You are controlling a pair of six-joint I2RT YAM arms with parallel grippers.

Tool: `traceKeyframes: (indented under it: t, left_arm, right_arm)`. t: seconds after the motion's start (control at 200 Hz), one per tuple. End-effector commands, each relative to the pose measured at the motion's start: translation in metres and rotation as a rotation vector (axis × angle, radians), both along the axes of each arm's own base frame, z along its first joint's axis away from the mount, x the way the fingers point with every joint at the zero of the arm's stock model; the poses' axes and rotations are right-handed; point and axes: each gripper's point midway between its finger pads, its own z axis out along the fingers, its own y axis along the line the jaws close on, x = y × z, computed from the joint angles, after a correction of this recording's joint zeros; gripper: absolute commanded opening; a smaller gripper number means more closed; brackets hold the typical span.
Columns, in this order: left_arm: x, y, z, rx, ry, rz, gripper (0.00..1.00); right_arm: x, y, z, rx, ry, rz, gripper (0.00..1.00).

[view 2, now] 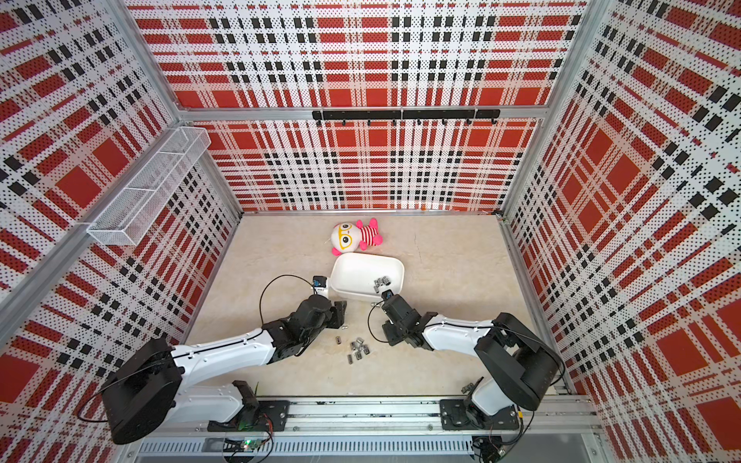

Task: Put the socket on the desktop into the storage box
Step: Pick up the socket head from the center of the board.

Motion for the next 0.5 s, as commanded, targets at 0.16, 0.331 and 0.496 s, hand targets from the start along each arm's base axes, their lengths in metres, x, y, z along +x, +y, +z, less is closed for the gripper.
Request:
traceKeyframes:
  t: [0.16, 0.331, 0.496]
  left_arm:
    - [-0.001, -0.004, 0.002, -0.014, -0.01, -0.012, 0.58]
    - [-0.005, -0.01, 0.001, -0.054, 0.006, -0.037, 0.58]
    - [-0.01, -0.013, 0.002, -0.086, 0.006, -0.037, 0.56]
  right_arm:
    - [-0.005, -0.008, 0.005, -0.016, -0.011, -0.026, 0.09]
    - [-0.002, -0.008, 0.022, 0.02, -0.056, -0.036, 0.08]
    - [0.005, -0.007, 0.038, 0.027, -0.091, -0.051, 0.08]
